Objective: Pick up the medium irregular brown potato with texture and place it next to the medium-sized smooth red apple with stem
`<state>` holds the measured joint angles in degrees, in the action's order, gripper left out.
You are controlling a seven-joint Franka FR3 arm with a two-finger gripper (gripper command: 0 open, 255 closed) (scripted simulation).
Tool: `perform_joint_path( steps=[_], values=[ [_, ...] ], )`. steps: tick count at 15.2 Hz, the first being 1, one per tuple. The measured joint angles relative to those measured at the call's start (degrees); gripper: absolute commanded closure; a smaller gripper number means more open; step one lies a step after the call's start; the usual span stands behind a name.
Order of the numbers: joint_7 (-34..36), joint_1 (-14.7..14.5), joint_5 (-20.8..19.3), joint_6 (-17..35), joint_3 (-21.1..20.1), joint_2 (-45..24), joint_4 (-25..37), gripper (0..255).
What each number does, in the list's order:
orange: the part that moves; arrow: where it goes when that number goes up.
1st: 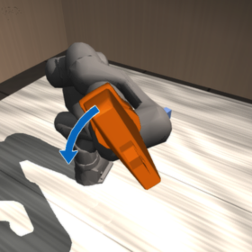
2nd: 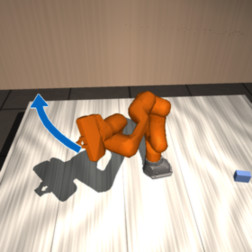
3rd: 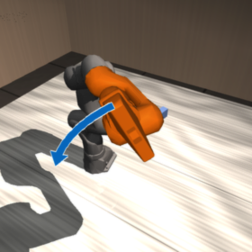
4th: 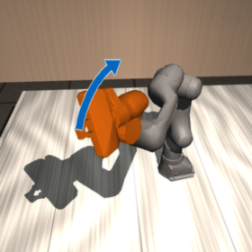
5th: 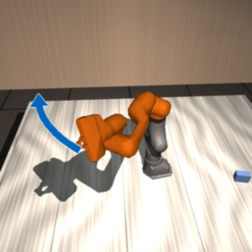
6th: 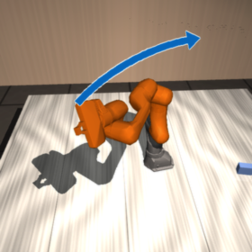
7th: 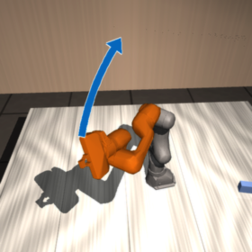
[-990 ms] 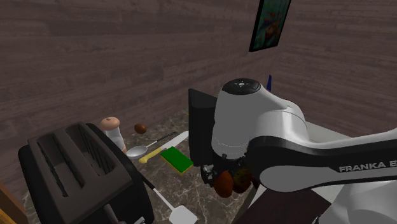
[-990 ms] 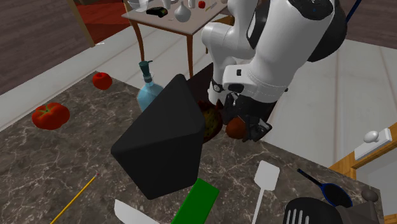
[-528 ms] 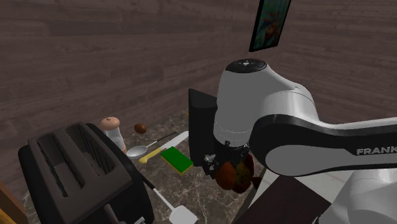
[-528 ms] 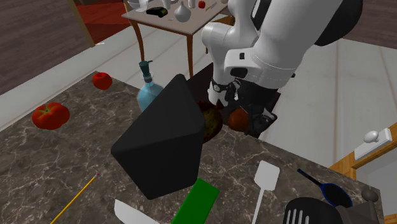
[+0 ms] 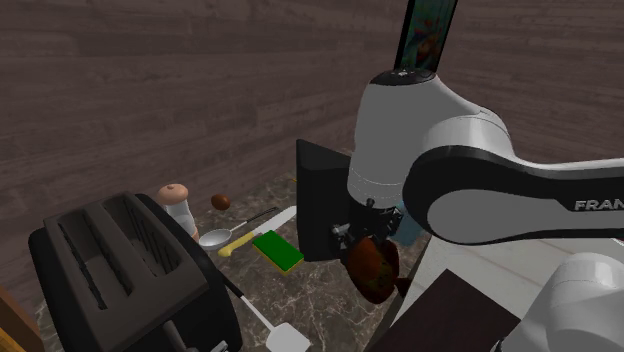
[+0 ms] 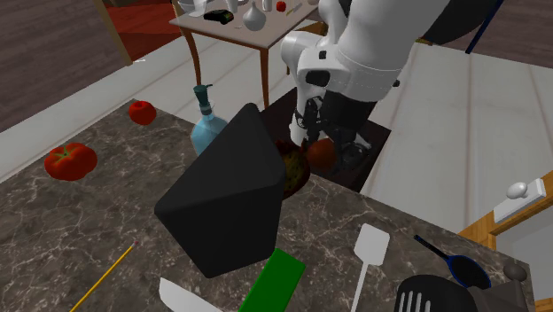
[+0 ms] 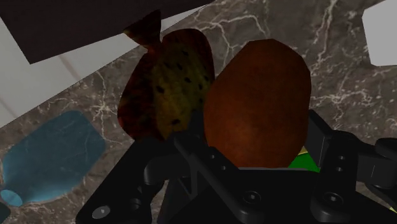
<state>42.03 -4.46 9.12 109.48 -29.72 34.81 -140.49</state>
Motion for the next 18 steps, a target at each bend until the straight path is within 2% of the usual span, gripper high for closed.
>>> perform_joint_path(
  steps=[8, 18],
  values=[
    [-11.8, 3.2, -4.1, 0.8, 10.5, 5.4, -6.3, 255],
    [-26.1, 10.4, -11.7, 4.1, 23.0, 4.1, -7.6, 255]
  ],
)
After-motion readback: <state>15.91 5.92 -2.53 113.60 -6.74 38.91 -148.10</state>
